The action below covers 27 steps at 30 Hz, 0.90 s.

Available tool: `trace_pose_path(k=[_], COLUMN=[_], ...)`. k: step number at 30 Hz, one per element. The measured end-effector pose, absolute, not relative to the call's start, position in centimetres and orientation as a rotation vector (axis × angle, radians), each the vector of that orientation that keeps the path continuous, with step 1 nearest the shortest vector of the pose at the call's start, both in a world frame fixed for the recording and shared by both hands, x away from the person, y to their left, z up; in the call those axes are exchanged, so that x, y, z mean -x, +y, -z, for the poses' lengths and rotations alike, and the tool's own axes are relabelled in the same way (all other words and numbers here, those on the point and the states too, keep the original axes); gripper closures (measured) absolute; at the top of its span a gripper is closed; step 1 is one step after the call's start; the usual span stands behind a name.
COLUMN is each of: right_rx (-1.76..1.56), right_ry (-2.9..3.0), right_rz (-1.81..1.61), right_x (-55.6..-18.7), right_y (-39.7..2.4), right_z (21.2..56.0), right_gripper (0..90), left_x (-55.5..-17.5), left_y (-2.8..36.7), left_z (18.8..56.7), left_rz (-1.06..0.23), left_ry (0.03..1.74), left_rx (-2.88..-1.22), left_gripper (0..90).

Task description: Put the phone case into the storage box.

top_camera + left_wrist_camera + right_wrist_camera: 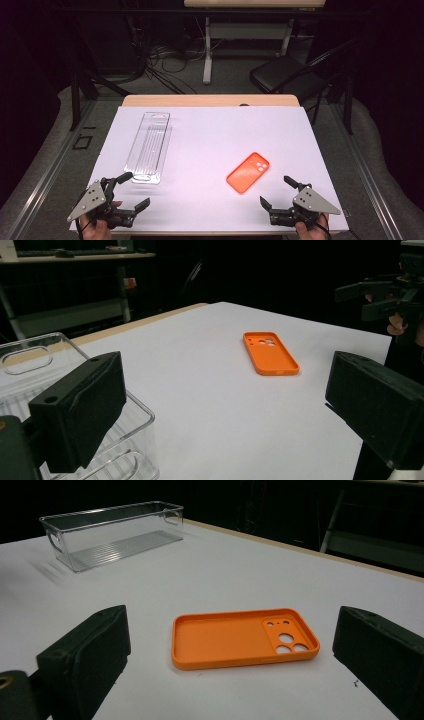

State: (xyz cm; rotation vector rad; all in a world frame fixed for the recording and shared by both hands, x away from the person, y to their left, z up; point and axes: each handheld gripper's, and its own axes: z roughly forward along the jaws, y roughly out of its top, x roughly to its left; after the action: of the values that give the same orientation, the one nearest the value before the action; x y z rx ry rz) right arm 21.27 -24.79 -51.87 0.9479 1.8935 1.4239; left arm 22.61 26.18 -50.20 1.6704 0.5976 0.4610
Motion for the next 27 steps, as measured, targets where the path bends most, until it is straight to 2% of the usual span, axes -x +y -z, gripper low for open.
trace_pose_path(k=[27], right_rx=[-1.072], right_ry=[1.980], right_rz=[-1.383], right_x=[-22.7], right_y=[-24.7], right_z=[51.0], right_gripper=[0.0], left_x=[-23.2], left_y=[26.2], left_z=[49.4], left_rz=[-0.439], left_ry=[0.652], left_rx=[-1.684], left_gripper=[3.0])
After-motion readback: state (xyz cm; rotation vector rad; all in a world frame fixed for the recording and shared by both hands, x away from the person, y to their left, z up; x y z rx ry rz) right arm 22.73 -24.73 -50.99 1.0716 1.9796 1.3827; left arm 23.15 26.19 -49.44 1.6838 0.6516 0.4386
